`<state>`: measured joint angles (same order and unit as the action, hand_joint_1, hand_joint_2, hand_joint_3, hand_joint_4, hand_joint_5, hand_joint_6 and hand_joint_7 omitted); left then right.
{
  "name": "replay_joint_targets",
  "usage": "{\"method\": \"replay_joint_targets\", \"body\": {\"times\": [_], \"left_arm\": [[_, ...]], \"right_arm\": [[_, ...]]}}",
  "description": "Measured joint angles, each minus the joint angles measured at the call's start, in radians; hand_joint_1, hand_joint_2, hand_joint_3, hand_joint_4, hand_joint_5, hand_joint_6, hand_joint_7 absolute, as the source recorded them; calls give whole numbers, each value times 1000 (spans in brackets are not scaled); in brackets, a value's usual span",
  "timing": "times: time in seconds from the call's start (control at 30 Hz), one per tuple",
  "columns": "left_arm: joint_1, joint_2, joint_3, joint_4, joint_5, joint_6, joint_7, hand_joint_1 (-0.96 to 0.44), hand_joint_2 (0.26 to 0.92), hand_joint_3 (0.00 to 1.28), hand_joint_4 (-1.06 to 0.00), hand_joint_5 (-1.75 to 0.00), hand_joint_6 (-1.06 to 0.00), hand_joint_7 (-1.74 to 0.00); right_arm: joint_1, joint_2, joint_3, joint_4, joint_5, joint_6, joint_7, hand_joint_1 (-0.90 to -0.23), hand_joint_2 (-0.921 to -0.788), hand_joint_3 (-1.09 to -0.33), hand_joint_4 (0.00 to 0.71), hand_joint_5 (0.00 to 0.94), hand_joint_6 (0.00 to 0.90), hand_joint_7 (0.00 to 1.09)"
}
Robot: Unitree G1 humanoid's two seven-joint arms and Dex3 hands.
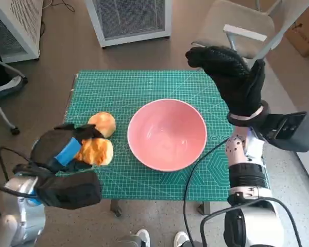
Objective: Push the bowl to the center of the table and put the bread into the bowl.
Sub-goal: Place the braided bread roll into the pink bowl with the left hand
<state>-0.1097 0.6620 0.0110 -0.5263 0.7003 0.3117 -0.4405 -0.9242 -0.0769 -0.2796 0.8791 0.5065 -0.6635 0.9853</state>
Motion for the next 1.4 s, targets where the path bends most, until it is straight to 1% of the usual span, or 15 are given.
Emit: {"method": "replay_joint_targets", "body": {"times": [0.2, 0.4, 0.57, 0.7, 0.9, 1.1, 1.27, 1.4], "left_arm": [[-101, 1, 10, -40, 3, -12, -1, 3, 908, 21, -774, -1021, -697, -1146], [-235, -6, -25, -41, 10, -36, -2, 3, 906, 16, -755, -996, -742, -1140], [-327, -29, -64, -15, 13, -83, 18, 3, 915, 17, -718, -1035, -735, -1146], [-374, -53, -102, 50, 6, -137, 42, 2, 919, 28, -700, -1078, -708, -1153], [-445, -91, -164, 181, 2, -222, 67, 1, 920, 64, -670, -1116, -648, -1213], [-513, -127, -212, 280, 2, -287, 86, 1, 920, 90, -642, -1143, -617, -1250], [-571, -163, -263, 374, 6, -342, 103, 0, 920, 98, -627, -1165, -615, -1247], [-605, -197, -306, 445, 7, -385, 114, 0, 920, 70, -660, -1149, -644, -1197]], "right_arm": [[0, 0, 0, 2, 0, 0, 1, -656, -921, -711, 205, 1, -1, 581], [0, 0, 0, 5, 0, 0, 2, -656, -921, -711, 206, 1, -1, 582], [0, 1, 2, 5, 0, 0, 2, -656, -921, -711, 206, 2, 0, 583], [0, 0, 1, 1, 0, 0, 2, -656, -921, -711, 207, 2, 0, 583], [4, 0, 2, -16, -1, 0, 0, -658, -921, -714, 206, 1, -1, 584], [12, 0, 5, -34, -1, 0, -3, -656, -921, -716, 207, 2, -1, 583], [27, -2, 4, -49, -1, -1, -12, -646, -921, -718, 207, 2, -1, 584], [36, 0, 7, -57, -2, -1, -13, -636, -921, -721, 207, 1, -1, 585]]}}
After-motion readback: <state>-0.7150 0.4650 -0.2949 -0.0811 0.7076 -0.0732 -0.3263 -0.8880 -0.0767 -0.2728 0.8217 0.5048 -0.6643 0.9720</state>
